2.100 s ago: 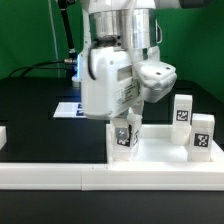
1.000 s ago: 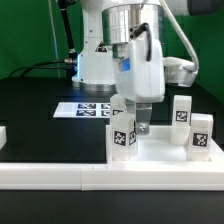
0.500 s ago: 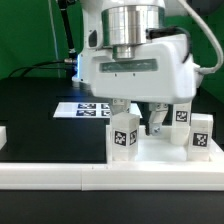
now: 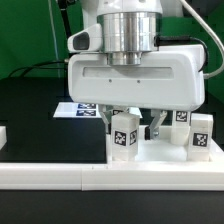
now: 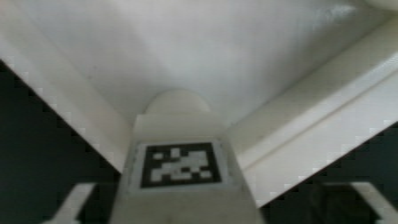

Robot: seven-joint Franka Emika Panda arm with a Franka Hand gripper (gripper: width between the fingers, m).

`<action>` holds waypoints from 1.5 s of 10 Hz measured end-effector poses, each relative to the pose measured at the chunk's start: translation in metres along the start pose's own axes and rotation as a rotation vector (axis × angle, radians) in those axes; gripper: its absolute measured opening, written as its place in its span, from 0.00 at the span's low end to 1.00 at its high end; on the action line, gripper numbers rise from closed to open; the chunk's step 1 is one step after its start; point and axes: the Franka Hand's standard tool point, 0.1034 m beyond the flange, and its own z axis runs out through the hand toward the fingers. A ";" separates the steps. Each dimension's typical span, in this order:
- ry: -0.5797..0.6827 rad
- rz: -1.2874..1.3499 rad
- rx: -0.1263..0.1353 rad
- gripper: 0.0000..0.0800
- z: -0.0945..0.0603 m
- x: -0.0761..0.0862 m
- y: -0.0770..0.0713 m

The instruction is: Assemble square table

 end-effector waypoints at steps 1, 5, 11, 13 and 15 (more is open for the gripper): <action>-0.001 0.005 -0.008 0.51 0.001 0.001 0.006; 0.001 0.309 -0.008 0.36 0.001 0.002 0.007; -0.103 1.286 -0.047 0.36 0.001 0.003 0.005; -0.107 1.409 -0.049 0.37 0.001 0.004 0.006; -0.098 1.450 -0.059 0.37 0.001 0.003 0.008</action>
Offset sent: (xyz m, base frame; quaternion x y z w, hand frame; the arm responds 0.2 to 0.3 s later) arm 0.0000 0.0000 0.0000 0.0000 0.0000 0.1938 0.9810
